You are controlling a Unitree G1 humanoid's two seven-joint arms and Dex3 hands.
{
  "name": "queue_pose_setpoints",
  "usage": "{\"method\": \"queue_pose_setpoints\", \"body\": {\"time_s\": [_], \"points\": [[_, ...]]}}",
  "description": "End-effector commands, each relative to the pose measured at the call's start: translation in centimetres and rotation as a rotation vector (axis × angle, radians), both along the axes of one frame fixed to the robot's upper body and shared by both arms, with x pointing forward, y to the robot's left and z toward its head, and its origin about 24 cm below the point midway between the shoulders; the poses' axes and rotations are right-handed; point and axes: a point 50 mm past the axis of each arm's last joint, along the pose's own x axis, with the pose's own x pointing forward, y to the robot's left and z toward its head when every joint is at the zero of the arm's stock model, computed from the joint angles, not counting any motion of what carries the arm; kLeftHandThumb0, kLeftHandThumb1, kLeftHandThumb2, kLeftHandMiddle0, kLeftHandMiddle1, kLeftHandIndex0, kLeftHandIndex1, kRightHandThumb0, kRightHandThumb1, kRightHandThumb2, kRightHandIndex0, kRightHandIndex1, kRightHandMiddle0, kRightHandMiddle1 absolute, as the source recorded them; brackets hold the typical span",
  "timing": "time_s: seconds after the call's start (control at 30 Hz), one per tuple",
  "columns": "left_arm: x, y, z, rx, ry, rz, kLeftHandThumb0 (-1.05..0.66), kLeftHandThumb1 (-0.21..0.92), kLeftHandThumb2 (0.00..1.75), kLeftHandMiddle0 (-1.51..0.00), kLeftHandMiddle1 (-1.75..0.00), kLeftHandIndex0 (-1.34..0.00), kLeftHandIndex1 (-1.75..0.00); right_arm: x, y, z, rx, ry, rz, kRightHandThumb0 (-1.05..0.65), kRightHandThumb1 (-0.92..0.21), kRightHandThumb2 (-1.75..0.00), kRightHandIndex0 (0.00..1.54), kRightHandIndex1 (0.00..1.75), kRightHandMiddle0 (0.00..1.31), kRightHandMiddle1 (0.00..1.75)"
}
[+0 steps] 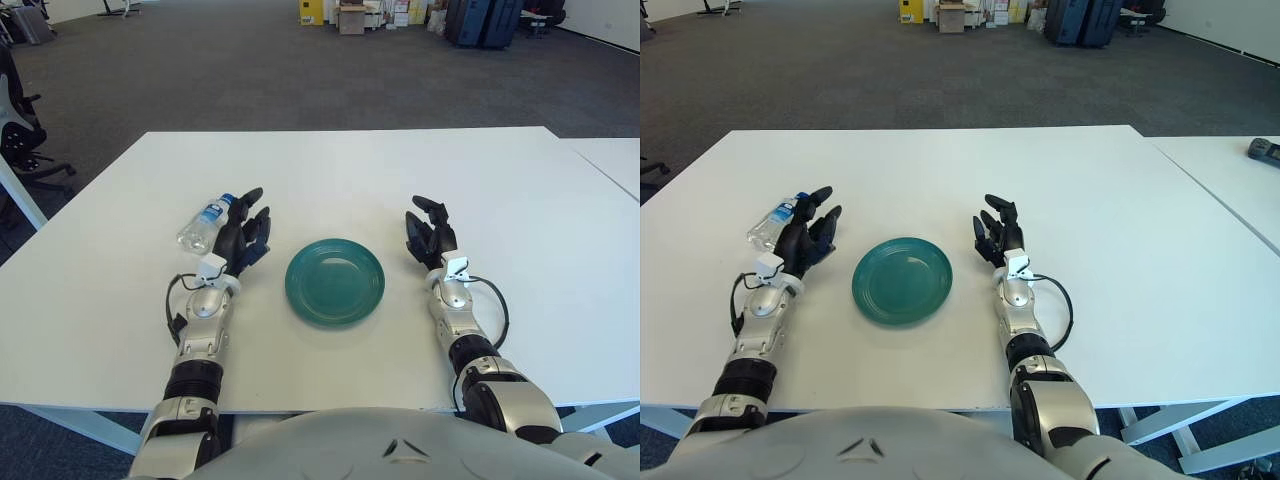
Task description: Put the bottle into the plate.
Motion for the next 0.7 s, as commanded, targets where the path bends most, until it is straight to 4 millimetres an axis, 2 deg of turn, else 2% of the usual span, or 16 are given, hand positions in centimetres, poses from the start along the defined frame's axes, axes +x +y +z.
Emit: {"method": "queue_pose_setpoints", "body": {"time_s": [0.0, 0.27, 0.67], "points": [[0.7, 0.4, 4.6, 0.213, -0.129, 0.033, -0.73, 0.92, 0.34, -0.45, -0.01, 0.00, -0.81, -1.9, 0.0, -2.7, 0.005, 0.143, -0.012, -0.63, -0.92, -0.57, 0.50, 0.05, 0.01, 0.92], [2.5, 2.6, 7.3, 0.477, -0.167, 0.149, -0.85, 0.92, 0.29, -0.43, 0.00, 0.00, -0.79, -1.9, -0.1, -2.9, 0.025, 0.163, -0.004, -0.61, -0.92, -0.56, 0.54, 0.06, 0.02, 0.93], [3.6, 2.7, 8.1, 0.625, -0.218, 0.216, -0.96, 0.92, 0.32, -0.36, 0.00, 0.00, -0.79, -1.9, -0.1, -3.0, 0.048, 0.173, 0.002, -0.58, -0.92, -0.55, 0.57, 0.07, 0.01, 0.93]]}}
